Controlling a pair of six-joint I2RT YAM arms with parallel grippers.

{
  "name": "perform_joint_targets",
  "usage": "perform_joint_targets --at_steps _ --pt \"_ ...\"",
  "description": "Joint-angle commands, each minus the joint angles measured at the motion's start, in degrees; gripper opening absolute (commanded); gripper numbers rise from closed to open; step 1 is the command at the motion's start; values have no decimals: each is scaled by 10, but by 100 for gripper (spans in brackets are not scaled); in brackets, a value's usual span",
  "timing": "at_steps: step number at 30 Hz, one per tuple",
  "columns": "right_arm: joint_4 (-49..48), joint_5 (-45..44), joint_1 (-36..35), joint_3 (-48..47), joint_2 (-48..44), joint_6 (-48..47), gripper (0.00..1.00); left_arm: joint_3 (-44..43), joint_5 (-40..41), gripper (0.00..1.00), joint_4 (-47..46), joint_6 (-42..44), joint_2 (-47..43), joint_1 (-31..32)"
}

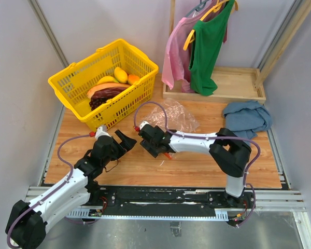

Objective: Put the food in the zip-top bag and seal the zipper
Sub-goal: Pick up the zipper food storage bag at the center of the board.

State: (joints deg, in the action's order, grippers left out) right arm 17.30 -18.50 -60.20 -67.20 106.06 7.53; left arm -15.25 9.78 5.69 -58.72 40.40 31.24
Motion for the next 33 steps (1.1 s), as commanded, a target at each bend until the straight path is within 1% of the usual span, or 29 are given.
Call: perform_joint_targets --at_steps 1,3,10,12,20,27,30,33 --pt "13 11 12 -31 37 10 68 -16 22 98 4 15 -11 -4" --pt "15 18 15 -39 47 10 67 -13 21 98 -2 18 -12 -4" --pt "17 138 65 -47 67 29 58 -5 17 98 -13 38 -16 -4" --pt "15 158 78 -44 71 35 56 -4 18 98 -17 44 -17 -4" --pt "-6 234 133 -16 69 52 33 0 12 98 -28 47 -16 -4" --pt "-18 266 137 -9 36 50 13 2 4 98 -38 45 -14 -3" --pt "-19 280 137 -6 9 53 8 2 -6 98 -46 40 -12 -4" --pt "-24 282 137 5 -25 64 6 1 -20 98 -60 31 -8 -4"
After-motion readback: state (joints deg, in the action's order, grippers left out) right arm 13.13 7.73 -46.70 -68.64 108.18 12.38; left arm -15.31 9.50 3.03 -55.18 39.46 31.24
